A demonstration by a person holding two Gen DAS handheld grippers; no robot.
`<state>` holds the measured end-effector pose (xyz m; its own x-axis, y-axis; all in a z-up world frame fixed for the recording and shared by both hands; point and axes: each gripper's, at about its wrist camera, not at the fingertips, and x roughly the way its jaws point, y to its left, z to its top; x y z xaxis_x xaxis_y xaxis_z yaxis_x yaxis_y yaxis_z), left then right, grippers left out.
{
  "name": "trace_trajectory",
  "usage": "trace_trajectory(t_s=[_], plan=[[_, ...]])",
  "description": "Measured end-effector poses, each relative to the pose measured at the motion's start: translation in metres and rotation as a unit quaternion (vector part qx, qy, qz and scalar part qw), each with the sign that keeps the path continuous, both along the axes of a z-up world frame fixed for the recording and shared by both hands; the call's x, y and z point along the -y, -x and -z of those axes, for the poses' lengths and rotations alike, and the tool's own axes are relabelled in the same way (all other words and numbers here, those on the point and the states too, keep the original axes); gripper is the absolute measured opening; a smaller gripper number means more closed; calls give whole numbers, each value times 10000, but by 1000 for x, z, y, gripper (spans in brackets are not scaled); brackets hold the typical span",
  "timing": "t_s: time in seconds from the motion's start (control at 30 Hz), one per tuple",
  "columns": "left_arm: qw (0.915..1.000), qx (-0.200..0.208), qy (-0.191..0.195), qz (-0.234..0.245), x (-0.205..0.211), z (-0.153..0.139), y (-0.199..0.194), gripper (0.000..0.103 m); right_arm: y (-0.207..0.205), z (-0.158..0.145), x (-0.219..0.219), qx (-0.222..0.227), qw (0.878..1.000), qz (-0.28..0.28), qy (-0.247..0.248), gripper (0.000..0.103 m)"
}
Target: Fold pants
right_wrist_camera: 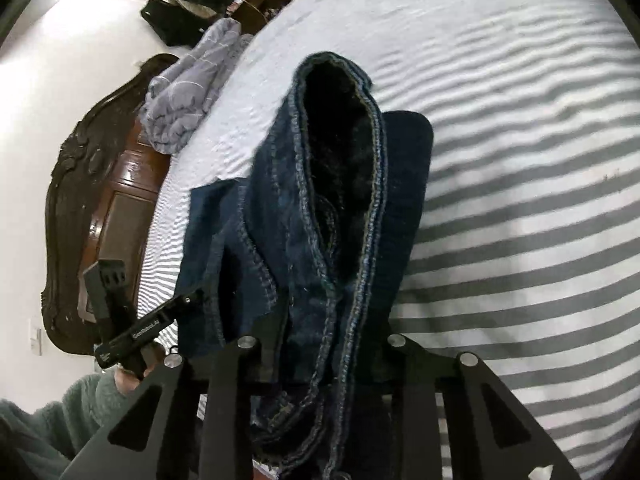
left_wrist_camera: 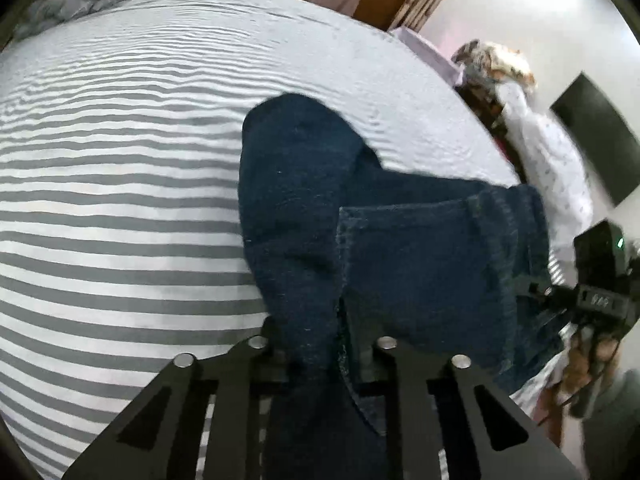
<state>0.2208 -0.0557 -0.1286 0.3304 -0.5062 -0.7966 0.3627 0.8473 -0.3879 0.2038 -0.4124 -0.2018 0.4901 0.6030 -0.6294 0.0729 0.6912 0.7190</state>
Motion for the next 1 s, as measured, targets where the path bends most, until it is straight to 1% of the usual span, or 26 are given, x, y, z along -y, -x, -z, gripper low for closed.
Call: trace_trajectory(t_s=[0.07, 0.13, 0.17, 0.27, 0.37, 0.4, 0.57, 0.63, 0.73, 0.83, 0.9, 0.97, 1.0], plan=[[10000, 65, 63, 32, -1, -12, 0, 18, 1, -13, -4, 60, 10000, -3, 41, 25], [9994, 337, 7, 112, 6, -29, 2, 18, -1, -24, -7, 108, 9999, -20, 34, 25], [9992, 386, -9, 111, 5, -32, 1, 18, -3, -32, -11, 166, 9998, -58, -3, 25], [9989, 457, 98, 0, -6, -46, -10, 18, -12, -52, -23, 319, 9994, -115, 17, 25], [9981, 602, 99, -95, -22, -66, -27, 17, -26, -67, -33, 435, 9989, -165, -32, 25], [9979, 631, 83, -114, -26, -69, -31, 17, -31, -71, -37, 467, 9987, -185, -29, 25], [9948, 961, -261, -201, -40, -90, -67, 17, -75, -87, -59, 580, 9978, -313, -103, 25], [9946, 959, -278, -273, -48, -89, -81, 18, -95, -88, -67, 580, 9977, -348, -103, 25], [9947, 897, -340, -381, -57, -80, -103, 18, -119, -86, -77, 566, 9972, -479, -9, 25], [9948, 800, -375, -509, -66, -64, -119, 18, -147, -73, -85, 470, 9970, -617, 79, 25], [9951, 728, -366, -559, -74, -50, -128, 18, -160, -64, -88, 391, 9970, -671, 70, 25], [9958, 633, -318, -585, -76, -37, -135, 18, -170, -53, -91, 355, 9968, -692, 163, 25], [9958, 594, -362, -590, -76, -29, -139, 18, -173, -47, -92, 310, 9969, -703, 151, 25]])
